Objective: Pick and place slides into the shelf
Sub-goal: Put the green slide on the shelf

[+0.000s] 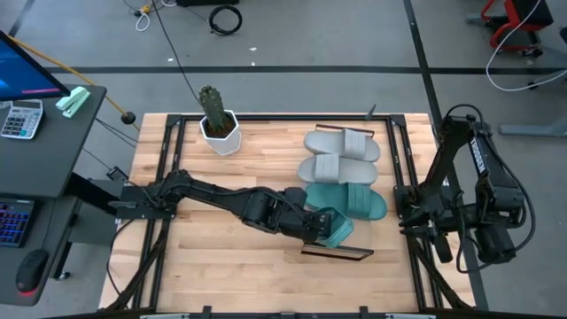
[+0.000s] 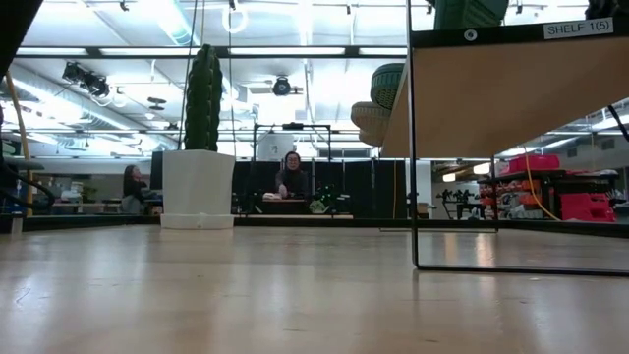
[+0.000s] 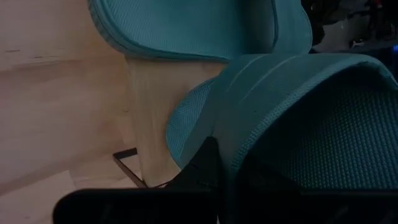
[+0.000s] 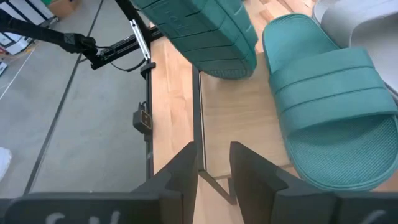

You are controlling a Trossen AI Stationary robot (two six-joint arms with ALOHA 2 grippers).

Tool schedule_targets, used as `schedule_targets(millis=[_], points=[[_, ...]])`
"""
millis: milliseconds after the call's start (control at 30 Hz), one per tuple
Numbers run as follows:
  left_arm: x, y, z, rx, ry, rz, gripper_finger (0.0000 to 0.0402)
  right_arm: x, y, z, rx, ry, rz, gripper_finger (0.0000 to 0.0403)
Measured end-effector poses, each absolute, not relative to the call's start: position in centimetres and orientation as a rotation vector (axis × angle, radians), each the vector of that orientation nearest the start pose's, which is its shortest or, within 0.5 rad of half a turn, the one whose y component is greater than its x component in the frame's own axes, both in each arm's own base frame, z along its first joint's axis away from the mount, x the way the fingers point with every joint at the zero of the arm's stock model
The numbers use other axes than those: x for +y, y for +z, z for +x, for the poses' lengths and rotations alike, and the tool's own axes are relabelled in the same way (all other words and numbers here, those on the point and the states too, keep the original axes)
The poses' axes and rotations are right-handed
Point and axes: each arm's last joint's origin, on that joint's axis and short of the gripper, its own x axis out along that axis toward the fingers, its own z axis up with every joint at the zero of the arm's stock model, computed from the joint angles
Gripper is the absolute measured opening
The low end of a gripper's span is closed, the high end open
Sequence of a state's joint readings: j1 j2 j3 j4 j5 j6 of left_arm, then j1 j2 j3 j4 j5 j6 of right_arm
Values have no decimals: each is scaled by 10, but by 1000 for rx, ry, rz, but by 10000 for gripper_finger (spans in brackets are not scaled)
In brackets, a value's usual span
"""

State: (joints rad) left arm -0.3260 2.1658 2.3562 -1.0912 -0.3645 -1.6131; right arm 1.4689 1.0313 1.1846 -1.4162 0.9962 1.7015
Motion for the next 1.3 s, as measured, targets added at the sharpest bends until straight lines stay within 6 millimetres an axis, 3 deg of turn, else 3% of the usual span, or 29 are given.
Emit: schedule_targets(millis=[400,800,967,1300], points=[[-127,375,415,583,706,-1187,12,140,347,39,545,-46,457,101],[-129,371,410,629,742,-1181,12,140,348,39,529,-48,456,101],[-128,366,413,638,752,-1177,12,140,348,39,515,-49,457,101],[-133,341,439,665,715,-1221,12,139,348,40,499,-51,457,101]])
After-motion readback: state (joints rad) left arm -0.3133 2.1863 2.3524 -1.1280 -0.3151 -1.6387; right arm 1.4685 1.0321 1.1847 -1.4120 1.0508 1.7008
